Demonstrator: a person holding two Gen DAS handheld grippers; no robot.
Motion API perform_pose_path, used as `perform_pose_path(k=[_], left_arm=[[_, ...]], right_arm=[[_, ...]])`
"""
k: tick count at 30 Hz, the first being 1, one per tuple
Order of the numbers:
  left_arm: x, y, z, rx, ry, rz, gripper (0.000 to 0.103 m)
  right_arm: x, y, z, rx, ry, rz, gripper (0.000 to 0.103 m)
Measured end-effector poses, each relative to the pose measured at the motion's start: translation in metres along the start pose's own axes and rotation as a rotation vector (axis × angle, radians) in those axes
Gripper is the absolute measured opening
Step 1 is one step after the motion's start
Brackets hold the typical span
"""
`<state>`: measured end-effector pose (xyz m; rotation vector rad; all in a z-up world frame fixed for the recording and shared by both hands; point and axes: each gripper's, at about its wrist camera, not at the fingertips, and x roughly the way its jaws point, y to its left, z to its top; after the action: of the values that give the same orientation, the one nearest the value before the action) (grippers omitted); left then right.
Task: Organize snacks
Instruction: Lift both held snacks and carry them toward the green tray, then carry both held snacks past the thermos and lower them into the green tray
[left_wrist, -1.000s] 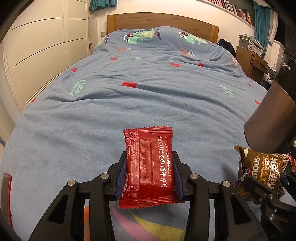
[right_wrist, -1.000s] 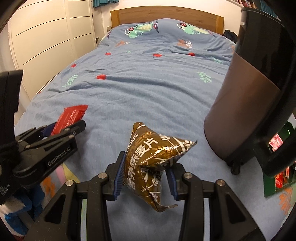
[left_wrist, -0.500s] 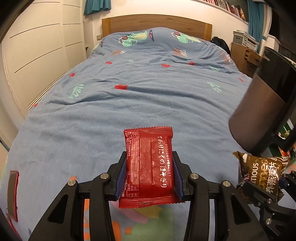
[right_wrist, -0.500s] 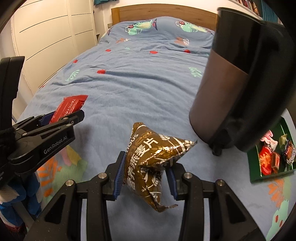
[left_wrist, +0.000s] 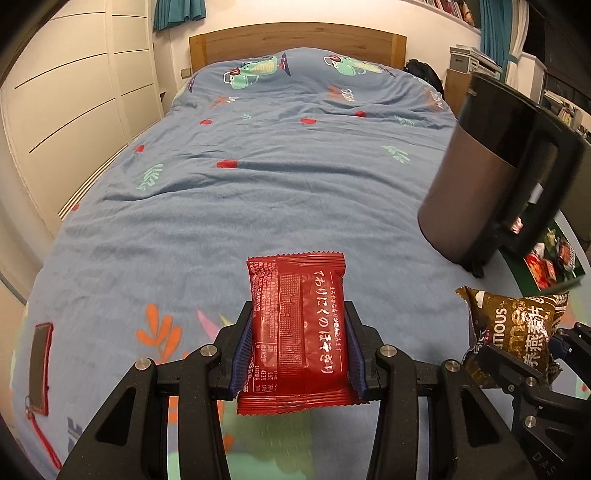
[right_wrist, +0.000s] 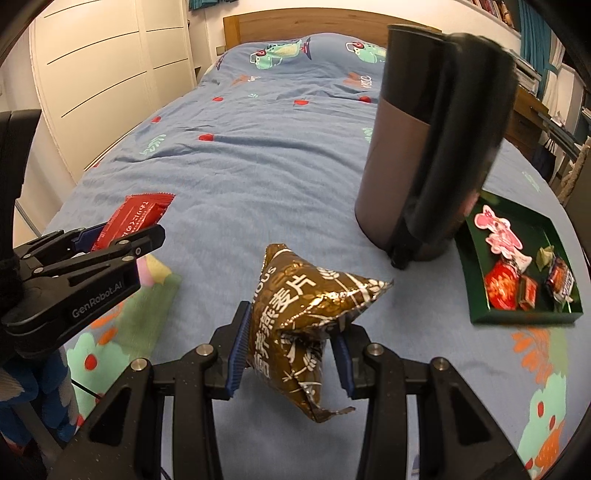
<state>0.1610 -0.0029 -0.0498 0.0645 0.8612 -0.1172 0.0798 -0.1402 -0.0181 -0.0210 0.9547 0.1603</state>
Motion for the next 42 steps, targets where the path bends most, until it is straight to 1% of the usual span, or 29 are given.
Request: perform_pose_path(k=[9, 16, 25, 32, 42], left_arm=[[-0.051, -0.017, -0.011, 0.039, -0.018, 0.026, 0.039], [-0.091, -0.031, -0.023, 0.078, -0.042, 0.053, 0.039], [-0.126, -0.046, -0.040, 0.115, -0.054, 0.091, 0.039], [-0.145, -0.059, -0.047, 0.141, -0.058, 0.091, 0.039], [-0.148, -0.088, -0.049, 0.194, -0.053, 0.062, 0.039]], right_arm=[[-0.041, -0.017, -0.022, 0.037, -0.030, -0.004, 0.013], [-0.075, -0.033, -0.042, 0.068, -0.054, -0.028, 0.013], [-0.111, -0.060, -0.067, 0.122, -0.090, -0.061, 0.013], [-0.142, -0.081, -0.077, 0.160, -0.138, -0.088, 0.013], [-0.157, -0.115, -0.080, 0.222, -0.174, -0.128, 0.013]])
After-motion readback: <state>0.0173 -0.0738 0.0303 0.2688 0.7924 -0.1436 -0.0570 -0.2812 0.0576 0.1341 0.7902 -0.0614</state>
